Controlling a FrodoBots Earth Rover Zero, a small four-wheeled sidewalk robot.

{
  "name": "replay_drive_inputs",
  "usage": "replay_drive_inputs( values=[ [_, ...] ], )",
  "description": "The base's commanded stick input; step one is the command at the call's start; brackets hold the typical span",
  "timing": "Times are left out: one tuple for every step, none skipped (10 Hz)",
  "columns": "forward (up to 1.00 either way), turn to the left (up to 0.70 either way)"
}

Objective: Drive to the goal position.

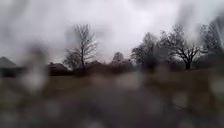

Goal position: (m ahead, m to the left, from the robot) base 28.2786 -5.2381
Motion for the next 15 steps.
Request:
replay_drive_inputs(
  values=[
    [0.7, 0.0],
    [0.7, 0.0],
    [0.7, 0.0],
    [0.7, 0.0],
    [0.7, 0.0],
    [0.7, 0.0],
    [0.7, 0.0],
    [0.7, 0.0],
    [0.7, 0.0],
    [0.7, 0.0],
    [0.7, 0.0],
    [0.7, 0.0],
    [0.7, 0.0],
    [0.7, 0.0],
    [0.7, 0.0]
  ],
)
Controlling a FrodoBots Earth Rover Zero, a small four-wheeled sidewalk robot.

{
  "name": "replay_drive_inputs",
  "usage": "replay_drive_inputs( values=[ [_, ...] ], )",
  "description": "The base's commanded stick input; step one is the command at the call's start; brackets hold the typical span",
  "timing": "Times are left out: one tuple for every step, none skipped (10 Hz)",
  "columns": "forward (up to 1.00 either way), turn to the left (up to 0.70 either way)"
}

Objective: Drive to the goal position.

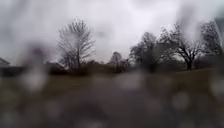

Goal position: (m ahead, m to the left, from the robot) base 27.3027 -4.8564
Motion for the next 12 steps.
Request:
replay_drive_inputs(
  values=[
    [0.7, 0.0],
    [0.7, 0.0],
    [0.7, 0.0],
    [0.7, 0.0],
    [0.7, 0.0],
    [0.7, 0.0],
    [0.7, 0.0],
    [0.7, 0.0],
    [0.7, 0.0],
    [0.7, 0.0],
    [0.7, 0.0],
    [0.7, 0.0]
  ],
)
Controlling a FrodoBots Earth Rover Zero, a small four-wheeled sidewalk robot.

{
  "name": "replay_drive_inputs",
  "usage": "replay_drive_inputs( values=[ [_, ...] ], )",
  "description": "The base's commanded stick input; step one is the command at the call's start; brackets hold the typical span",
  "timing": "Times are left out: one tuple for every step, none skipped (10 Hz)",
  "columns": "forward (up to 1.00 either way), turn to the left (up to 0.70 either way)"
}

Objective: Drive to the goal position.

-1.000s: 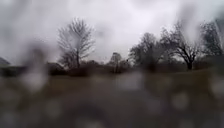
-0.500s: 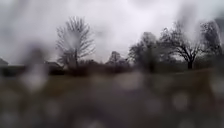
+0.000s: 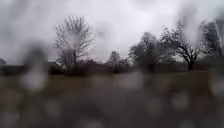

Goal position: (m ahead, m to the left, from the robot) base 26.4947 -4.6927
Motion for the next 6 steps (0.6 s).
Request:
replay_drive_inputs(
  values=[
    [0.7, 0.0],
    [0.7, 0.0],
    [0.7, 0.0],
    [0.7, 0.0],
    [0.7, 0.0],
    [0.7, 0.0]
  ],
)
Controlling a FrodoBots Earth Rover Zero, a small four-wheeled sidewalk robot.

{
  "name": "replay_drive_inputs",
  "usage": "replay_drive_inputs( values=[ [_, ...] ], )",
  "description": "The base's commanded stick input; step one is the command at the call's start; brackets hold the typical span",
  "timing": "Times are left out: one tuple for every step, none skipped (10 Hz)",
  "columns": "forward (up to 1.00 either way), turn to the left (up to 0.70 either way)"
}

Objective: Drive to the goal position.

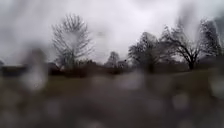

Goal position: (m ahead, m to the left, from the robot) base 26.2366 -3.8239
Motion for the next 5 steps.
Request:
replay_drive_inputs(
  values=[
    [0.7, 0.0],
    [0.7, 0.0],
    [0.7, 0.0],
    [0.7, 0.0],
    [0.7, 0.0]
  ],
)
